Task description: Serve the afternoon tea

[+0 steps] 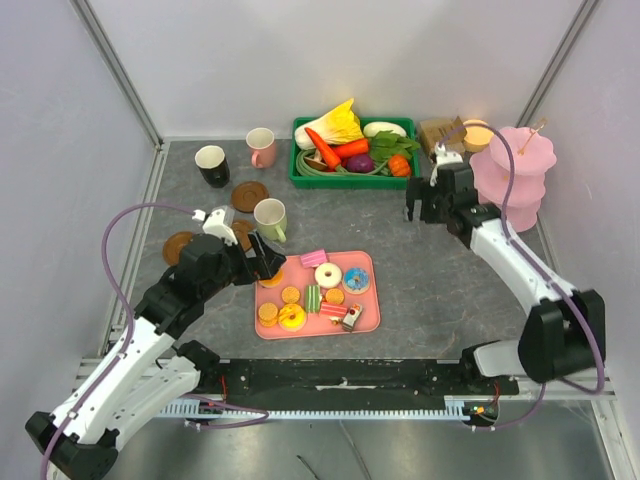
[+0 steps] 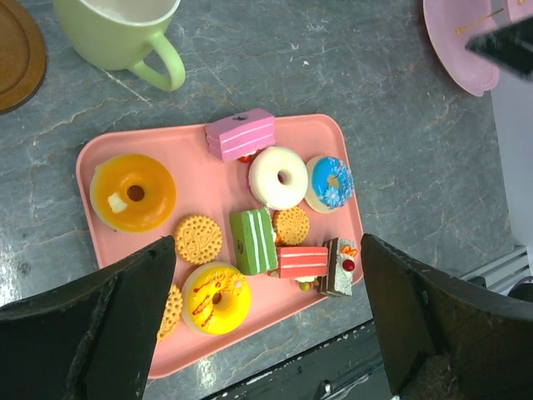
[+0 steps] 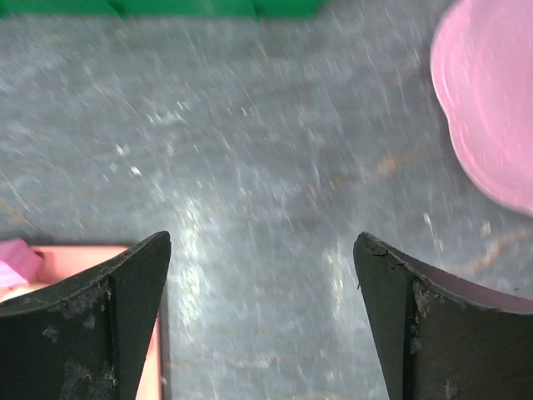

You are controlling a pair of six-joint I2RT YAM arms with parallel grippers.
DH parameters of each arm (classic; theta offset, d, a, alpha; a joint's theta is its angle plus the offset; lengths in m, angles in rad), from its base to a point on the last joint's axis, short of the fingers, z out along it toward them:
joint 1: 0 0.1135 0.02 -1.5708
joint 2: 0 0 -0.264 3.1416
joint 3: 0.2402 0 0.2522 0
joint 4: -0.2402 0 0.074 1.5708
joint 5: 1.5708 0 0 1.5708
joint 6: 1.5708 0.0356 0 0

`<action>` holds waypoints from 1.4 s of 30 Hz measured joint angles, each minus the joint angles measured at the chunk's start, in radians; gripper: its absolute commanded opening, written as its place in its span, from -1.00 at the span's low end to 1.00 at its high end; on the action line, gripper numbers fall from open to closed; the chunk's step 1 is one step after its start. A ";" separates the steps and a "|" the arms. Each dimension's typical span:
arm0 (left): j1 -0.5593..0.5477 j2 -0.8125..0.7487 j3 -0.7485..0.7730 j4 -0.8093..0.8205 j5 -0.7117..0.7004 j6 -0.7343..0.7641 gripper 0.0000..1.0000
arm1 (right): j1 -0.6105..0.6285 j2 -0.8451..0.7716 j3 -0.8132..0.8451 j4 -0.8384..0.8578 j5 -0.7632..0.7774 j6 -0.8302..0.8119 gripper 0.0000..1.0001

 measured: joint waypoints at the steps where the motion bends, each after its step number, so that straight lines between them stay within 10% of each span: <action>1: 0.000 -0.011 -0.005 -0.006 0.000 -0.004 0.95 | 0.005 -0.047 -0.053 -0.002 0.005 0.013 0.96; 14: 0.000 -0.071 -0.062 -0.079 -0.025 -0.067 0.95 | 0.119 -0.338 -0.422 -0.031 -0.098 0.157 0.96; 25: 0.000 -0.068 -0.103 -0.122 -0.033 -0.112 0.95 | 0.401 -0.212 -0.440 -0.024 0.020 0.314 0.96; 42: 0.000 -0.069 -0.103 -0.123 -0.035 -0.116 0.96 | 0.433 -0.327 -0.475 0.050 0.260 0.430 0.96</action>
